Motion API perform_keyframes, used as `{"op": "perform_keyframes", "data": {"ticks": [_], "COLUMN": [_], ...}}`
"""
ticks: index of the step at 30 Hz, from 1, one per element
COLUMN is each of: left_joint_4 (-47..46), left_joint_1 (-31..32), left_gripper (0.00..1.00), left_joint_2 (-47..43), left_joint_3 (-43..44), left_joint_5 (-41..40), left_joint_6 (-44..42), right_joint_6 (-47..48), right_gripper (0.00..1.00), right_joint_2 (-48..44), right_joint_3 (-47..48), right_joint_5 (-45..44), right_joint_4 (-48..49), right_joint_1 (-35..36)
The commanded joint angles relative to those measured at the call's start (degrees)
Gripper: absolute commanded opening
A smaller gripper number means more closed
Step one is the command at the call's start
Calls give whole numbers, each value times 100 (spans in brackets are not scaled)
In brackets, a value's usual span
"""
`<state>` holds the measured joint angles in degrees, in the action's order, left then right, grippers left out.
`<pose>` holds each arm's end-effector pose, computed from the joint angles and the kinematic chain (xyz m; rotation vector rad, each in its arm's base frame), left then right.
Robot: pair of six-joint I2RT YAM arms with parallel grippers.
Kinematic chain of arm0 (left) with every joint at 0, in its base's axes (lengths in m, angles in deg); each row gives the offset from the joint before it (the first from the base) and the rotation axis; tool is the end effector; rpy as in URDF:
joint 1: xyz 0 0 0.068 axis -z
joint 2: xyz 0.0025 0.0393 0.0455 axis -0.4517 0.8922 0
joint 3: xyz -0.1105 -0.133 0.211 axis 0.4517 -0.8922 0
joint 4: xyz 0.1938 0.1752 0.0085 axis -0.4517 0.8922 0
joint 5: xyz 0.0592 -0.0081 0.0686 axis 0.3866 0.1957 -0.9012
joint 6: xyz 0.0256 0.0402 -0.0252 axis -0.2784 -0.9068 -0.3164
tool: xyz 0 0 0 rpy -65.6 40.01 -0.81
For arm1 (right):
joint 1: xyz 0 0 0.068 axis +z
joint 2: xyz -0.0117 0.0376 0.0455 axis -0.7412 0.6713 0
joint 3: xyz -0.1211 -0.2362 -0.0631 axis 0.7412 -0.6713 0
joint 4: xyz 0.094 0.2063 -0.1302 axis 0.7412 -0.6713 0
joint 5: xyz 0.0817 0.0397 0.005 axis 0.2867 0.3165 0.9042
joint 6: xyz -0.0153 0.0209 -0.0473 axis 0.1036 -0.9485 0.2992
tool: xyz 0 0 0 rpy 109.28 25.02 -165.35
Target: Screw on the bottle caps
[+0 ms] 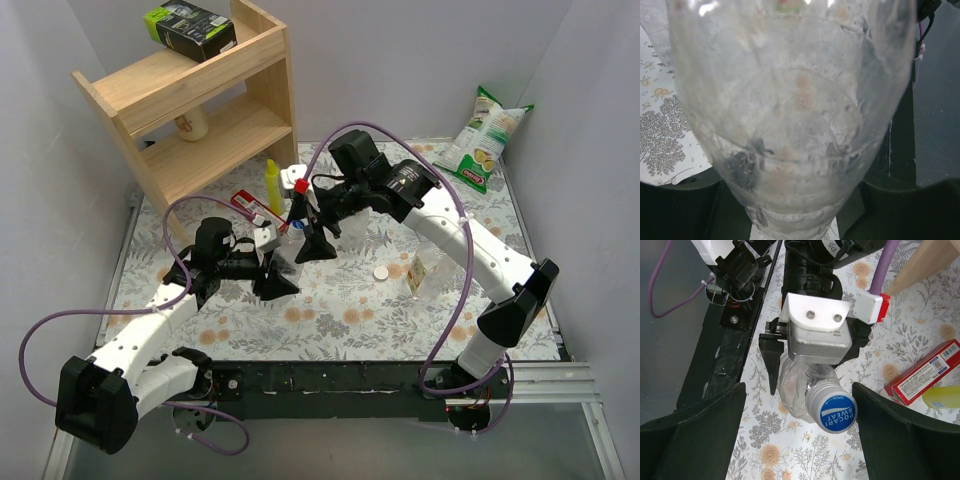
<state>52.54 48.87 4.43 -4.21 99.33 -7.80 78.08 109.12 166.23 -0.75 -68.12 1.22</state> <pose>0.1789 -0.1043 0.2522 0.6093 2.1645 -1.4890 0.2111 0.2816 0.4283 -1.7256 1.3091 1.0146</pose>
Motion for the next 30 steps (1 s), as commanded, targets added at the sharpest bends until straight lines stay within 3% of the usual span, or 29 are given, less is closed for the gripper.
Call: {"op": "perform_keyframes", "data": {"ticks": [1, 12, 16, 18, 21, 25, 30], "left_joint_4": [-701, -1010, -661, -292, 560, 791, 791], "left_joint_1": [-31, -400, -365, -278, -111, -5, 13], "left_gripper": [0, 0, 0, 0, 0, 0, 0], "left_joint_2": [34, 78, 16, 69, 244, 341, 280], "left_joint_3": [25, -10, -71, 33, 341, 587, 693], "left_joint_5": [11, -86, 160, 213, 301, 345, 275], "left_joint_6": [940, 1259, 583, -161, -796, -939, -904], "right_joint_6": [82, 170, -206, -444, -288, 29, 196], "right_gripper": [92, 88, 87, 88, 89, 92, 93], "right_joint_2": [-352, -1073, -1205, -1074, -626, -327, -265], "right_joint_3": [-157, -597, -597, -291, 193, 371, 212], "right_joint_5": [14, -908, -1155, -1181, -893, 74, 233], "right_joint_4": [-99, -731, -619, -267, -13, 366, 306], "right_joint_1": [7, 7, -203, -335, -353, -292, -212]}}
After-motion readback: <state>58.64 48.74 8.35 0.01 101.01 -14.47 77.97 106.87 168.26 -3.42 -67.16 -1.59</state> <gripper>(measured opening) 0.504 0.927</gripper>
